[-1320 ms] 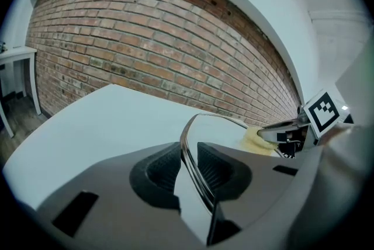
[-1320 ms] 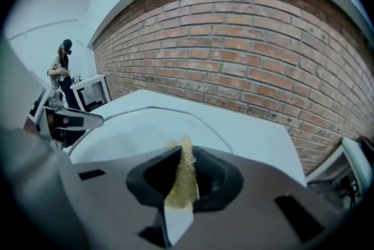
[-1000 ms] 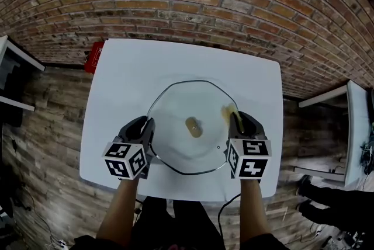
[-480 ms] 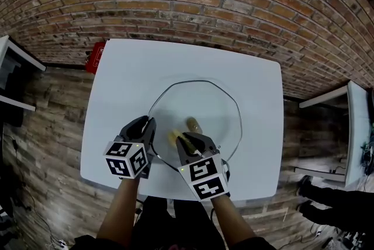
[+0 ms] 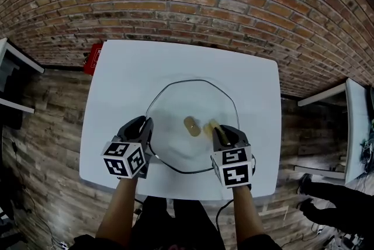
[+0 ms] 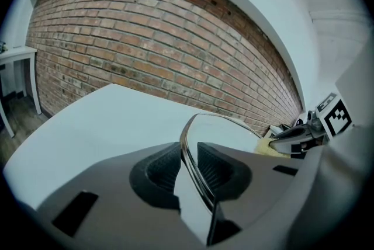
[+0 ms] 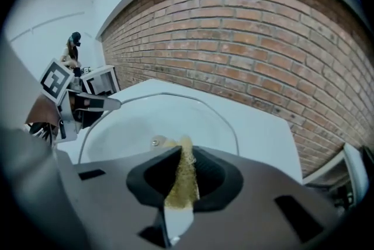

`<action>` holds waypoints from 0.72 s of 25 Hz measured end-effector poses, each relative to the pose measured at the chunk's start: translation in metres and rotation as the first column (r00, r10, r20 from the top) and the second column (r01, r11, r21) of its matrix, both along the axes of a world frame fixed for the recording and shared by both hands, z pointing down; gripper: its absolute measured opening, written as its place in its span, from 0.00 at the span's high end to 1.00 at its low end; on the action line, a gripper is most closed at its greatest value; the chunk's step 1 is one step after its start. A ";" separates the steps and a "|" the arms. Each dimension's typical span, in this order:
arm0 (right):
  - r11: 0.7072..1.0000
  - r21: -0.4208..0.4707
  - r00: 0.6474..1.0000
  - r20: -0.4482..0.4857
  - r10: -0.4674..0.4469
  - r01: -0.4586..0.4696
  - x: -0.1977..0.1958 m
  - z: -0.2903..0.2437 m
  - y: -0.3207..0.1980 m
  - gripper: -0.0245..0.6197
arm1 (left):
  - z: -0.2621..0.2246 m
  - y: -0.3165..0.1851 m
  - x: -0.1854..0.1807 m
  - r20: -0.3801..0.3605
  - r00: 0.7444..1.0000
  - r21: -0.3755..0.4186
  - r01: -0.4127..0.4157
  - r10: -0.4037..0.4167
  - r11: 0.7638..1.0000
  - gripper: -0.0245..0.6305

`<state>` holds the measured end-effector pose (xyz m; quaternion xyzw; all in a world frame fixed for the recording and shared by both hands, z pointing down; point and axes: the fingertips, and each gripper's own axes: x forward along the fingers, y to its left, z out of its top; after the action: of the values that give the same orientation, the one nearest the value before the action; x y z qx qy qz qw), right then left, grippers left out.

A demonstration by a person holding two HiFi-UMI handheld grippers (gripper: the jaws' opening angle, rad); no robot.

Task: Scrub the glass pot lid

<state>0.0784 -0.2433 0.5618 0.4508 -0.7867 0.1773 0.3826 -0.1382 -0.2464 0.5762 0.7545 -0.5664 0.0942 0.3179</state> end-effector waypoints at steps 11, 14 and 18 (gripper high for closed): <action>0.997 0.078 0.997 0.064 -0.030 0.025 -0.011 -0.051 0.008 0.87 | 0.001 0.003 -0.001 -0.001 1.000 -0.003 -0.001 0.001 1.000 0.82; 0.986 0.030 0.976 0.141 -0.164 0.161 -0.067 -0.049 0.042 0.87 | 0.001 0.002 -0.001 -0.002 1.000 -0.004 0.001 -0.001 1.000 0.82; 0.963 -0.045 0.951 0.180 -0.253 0.265 -0.108 -0.030 0.078 0.87 | 0.000 0.001 0.000 -0.001 1.000 -0.005 -0.004 0.004 1.000 0.82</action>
<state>-0.0292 -0.1658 0.5319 0.3131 -0.8627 0.1907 0.3484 -0.1381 -0.2450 0.5766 0.7548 -0.5645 0.0960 0.3200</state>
